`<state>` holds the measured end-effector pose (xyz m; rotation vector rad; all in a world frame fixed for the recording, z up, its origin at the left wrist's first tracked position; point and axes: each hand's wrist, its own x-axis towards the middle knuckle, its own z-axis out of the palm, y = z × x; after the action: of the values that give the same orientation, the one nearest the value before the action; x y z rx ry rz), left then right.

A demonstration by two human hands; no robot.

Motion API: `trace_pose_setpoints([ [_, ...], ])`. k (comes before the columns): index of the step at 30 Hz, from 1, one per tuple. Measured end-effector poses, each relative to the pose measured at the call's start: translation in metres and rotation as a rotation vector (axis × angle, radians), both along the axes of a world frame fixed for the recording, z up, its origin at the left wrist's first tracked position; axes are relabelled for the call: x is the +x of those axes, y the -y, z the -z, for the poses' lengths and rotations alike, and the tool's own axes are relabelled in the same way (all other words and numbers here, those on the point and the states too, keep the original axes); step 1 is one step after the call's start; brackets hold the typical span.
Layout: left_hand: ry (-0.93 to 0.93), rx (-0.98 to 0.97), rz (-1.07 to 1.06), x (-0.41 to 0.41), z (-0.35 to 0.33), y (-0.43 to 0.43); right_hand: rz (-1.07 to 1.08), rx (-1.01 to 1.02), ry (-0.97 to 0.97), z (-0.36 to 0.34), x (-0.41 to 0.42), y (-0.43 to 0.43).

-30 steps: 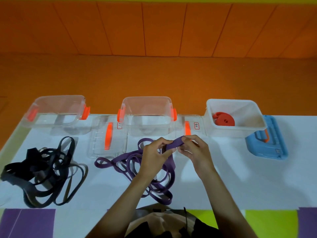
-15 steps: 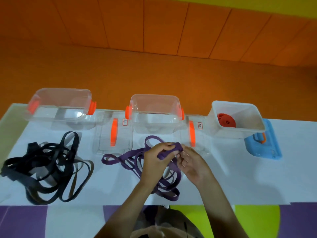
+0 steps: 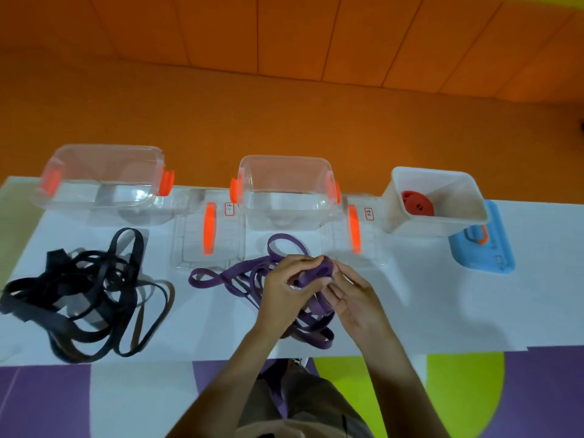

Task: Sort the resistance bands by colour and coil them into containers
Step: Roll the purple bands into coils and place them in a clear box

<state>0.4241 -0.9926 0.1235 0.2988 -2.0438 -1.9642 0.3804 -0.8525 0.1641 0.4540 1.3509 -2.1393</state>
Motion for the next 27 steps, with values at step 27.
trace_pose_setpoints([
  [27, -0.068, 0.142, -0.045, -0.074, -0.074, -0.018, -0.076, 0.102, -0.586, -0.033, -0.092, -0.039],
])
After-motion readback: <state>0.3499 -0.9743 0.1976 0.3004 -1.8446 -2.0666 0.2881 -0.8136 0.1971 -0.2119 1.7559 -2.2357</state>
